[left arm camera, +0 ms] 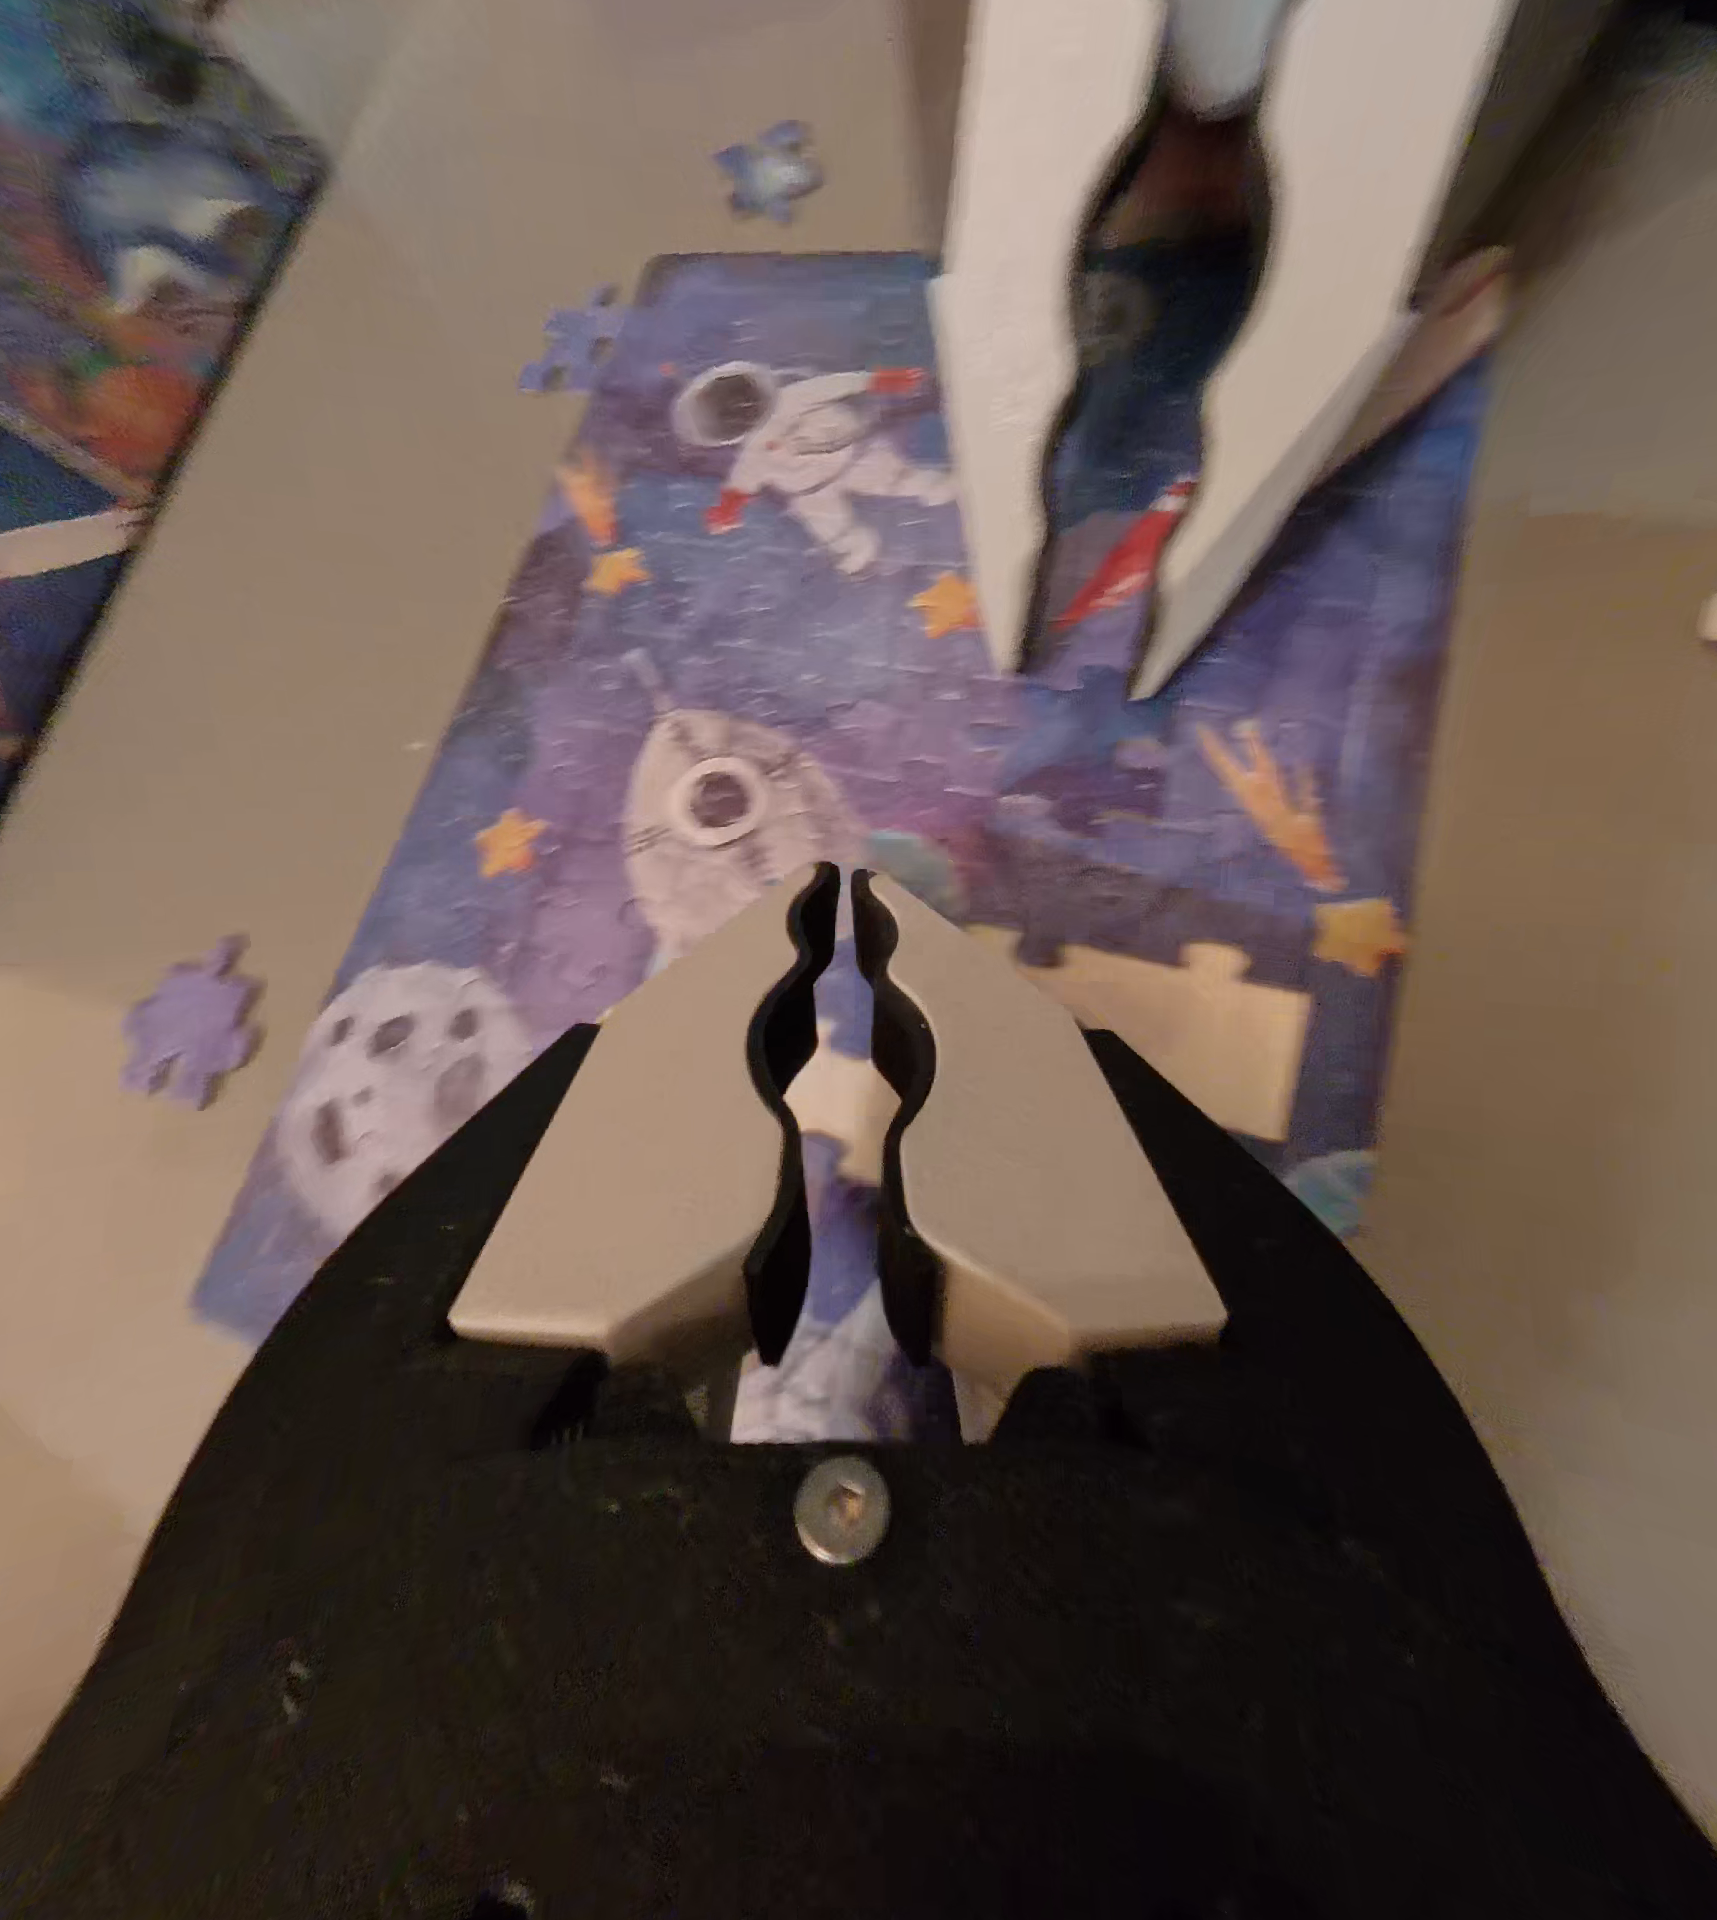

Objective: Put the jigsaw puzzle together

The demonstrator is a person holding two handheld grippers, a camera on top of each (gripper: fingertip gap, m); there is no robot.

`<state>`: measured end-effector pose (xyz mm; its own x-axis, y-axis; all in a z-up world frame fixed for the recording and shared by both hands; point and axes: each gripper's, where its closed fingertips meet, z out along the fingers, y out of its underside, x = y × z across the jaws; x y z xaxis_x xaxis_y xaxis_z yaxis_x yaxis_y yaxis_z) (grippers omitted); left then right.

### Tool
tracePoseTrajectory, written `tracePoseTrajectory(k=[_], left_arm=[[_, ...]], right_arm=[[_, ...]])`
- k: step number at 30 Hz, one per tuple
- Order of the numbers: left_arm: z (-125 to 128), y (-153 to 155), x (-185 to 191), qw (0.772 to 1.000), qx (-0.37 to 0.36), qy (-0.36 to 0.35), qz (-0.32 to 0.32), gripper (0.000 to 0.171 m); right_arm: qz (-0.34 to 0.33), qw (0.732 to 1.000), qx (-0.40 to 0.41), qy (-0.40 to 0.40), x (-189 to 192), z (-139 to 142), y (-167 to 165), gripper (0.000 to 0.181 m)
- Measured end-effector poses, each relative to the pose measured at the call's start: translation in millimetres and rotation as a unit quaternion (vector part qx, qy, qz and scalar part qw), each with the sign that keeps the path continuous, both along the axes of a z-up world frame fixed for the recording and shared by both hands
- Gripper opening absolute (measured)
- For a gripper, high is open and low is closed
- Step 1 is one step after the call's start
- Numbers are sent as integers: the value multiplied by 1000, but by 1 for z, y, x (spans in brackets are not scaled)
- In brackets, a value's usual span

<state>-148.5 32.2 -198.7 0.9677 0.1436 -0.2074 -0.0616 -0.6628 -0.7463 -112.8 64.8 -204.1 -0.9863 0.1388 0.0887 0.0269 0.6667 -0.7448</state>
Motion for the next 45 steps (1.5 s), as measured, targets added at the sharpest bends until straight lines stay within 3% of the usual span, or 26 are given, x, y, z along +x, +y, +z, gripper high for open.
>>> tracePoseTrajectory(k=[3, 8, 30, 37, 45], left_arm=[[19, -13, -25, 997, 50, 2, 63, 0], [43, -25, -39, 986, 130, -23, 107, 0], [28, -21, -39, 990, 87, -5, 113, 0], [27, -21, -38, 990, 88, -8, 112, 0], [26, -20, -38, 990, 84, -7, 112, 0]], right_arm=[[-7, 1000, -1, 9, -4, 2, 4, 18], [-21, 999, -15, 20, -10, 9, 10, 18], [-2, 999, -32, 23, -3, 11, -4, 17], [5, 999, -38, -10, 2, 8, -6, 41], [-7, 999, -16, -42, 0, -5, -2, 43]])
